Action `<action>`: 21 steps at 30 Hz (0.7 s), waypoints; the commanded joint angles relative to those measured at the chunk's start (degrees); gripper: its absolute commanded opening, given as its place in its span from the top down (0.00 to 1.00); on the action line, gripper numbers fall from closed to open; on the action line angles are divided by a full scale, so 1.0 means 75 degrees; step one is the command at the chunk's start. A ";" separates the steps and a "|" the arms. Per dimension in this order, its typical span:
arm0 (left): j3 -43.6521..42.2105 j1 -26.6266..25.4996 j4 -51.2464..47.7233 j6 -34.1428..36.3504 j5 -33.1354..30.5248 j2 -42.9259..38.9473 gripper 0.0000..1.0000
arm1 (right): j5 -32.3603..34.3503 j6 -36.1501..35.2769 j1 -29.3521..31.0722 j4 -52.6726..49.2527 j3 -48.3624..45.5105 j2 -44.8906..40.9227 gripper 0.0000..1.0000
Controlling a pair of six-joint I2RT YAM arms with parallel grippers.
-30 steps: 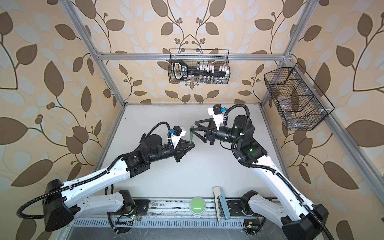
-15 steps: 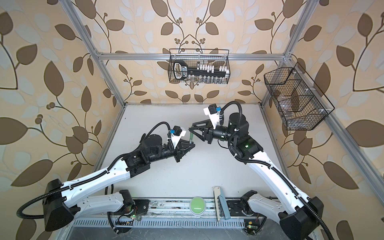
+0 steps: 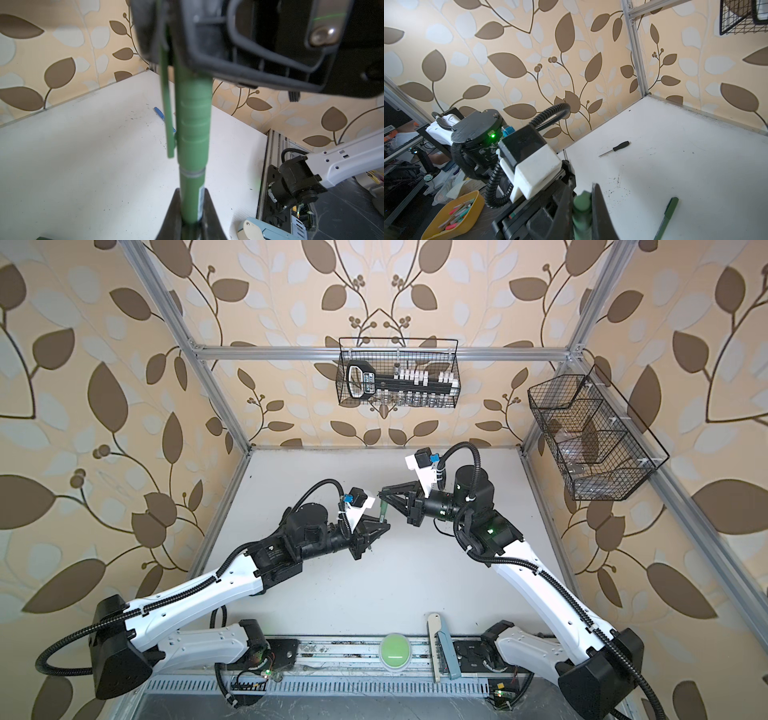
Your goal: Insert the pens into the pen caps
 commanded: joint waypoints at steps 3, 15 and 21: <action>0.1227 0.0820 0.1480 0.0410 0.0118 0.0151 1.00 | -0.0569 0.0198 0.0121 -0.0527 -0.0834 0.0058 1.00; 0.2139 0.1675 0.2649 0.0826 0.0142 0.0382 1.00 | -0.0656 0.1082 0.0312 0.0393 -0.2436 0.0283 1.00; 0.2364 0.1916 0.3248 0.0745 0.0246 0.0538 1.00 | -0.0625 0.1347 0.0617 0.0607 -0.2991 0.0490 1.00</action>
